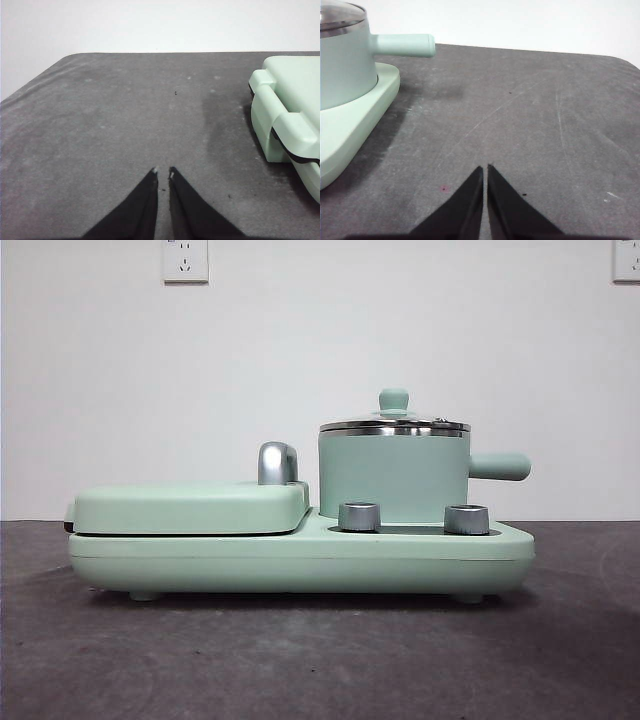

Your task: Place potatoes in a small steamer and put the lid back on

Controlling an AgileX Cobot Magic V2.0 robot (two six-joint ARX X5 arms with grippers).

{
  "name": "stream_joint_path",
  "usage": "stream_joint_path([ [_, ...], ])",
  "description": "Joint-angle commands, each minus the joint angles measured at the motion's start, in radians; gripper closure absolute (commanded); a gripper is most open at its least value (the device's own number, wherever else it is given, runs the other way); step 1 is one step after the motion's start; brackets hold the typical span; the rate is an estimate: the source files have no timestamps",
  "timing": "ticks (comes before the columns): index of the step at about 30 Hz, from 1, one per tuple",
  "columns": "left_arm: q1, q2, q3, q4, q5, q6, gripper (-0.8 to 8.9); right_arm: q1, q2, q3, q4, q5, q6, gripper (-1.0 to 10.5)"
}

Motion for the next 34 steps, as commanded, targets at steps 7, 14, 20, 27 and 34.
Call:
stream_joint_path([
  [7, 0.002, -0.002, -0.018, -0.009, -0.002, 0.015, 7.78, -0.002, -0.002, -0.008, 0.021, 0.004, 0.017, 9.4],
  [14, 0.002, -0.002, -0.018, -0.010, -0.002, 0.015, 7.78, -0.002, -0.002, -0.008, 0.021, 0.004, 0.017, 9.4],
  [20, 0.002, -0.002, -0.018, -0.010, -0.002, 0.015, 7.78, -0.002, -0.002, -0.008, 0.021, 0.004, 0.017, 9.4],
  [27, 0.002, -0.002, -0.018, -0.010, -0.002, 0.015, 7.78, -0.002, -0.002, -0.008, 0.021, 0.004, 0.017, 9.4],
  [34, 0.002, -0.002, -0.018, -0.009, -0.002, 0.015, 7.78, -0.002, -0.002, -0.008, 0.021, 0.004, 0.017, 9.4],
])
